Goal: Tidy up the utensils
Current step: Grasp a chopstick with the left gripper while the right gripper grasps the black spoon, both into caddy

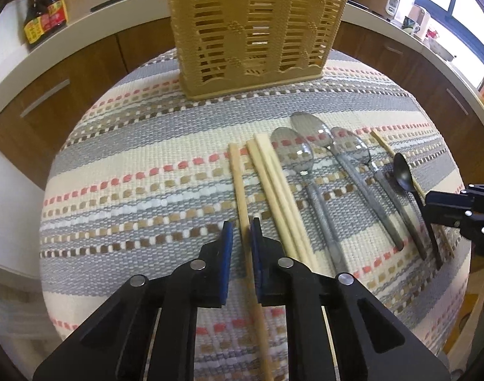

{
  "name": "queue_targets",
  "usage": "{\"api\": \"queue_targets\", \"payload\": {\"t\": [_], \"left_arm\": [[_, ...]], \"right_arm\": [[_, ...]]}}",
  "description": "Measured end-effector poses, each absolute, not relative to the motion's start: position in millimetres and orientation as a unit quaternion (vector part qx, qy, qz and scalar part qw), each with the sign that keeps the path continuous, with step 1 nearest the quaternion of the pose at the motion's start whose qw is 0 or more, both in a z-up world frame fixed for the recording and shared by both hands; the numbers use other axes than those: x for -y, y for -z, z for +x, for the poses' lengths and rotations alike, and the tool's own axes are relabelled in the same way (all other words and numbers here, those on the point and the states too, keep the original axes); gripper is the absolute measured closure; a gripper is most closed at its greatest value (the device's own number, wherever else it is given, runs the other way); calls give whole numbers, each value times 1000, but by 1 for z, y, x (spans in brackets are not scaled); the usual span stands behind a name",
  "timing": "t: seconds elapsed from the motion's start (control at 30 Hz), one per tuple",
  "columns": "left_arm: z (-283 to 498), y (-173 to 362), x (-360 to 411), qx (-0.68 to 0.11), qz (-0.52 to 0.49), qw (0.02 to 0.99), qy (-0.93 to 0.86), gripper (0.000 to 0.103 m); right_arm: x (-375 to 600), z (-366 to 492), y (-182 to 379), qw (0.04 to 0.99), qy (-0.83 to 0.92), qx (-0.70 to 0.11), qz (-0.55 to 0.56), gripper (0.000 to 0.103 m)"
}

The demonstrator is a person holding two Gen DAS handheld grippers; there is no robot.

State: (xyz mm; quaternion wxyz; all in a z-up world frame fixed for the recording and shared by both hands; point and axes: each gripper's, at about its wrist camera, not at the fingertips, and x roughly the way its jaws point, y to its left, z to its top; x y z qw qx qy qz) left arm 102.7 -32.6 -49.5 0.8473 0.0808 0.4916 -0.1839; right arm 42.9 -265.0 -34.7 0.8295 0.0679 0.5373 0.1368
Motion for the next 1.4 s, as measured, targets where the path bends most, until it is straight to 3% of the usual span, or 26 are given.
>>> {"api": "queue_targets", "payload": {"t": [0.47, 0.53, 0.77, 1.0, 1.4], "left_arm": [[111, 48, 27, -516, 114, 830, 175, 95], [115, 48, 38, -526, 151, 819, 175, 93], [112, 50, 72, -518, 228, 810, 156, 99], [102, -2, 47, -447, 97, 866, 201, 99], [97, -133, 24, -234, -67, 939, 242, 99]], "right_arm": [[244, 60, 44, 819, -106, -564, -30, 84], [237, 61, 44, 818, -97, -564, -59, 95], [229, 62, 36, 825, -110, -550, -64, 98], [243, 57, -19, 871, -140, -471, -18, 98], [251, 75, -122, 930, -181, -319, 27, 98]]}}
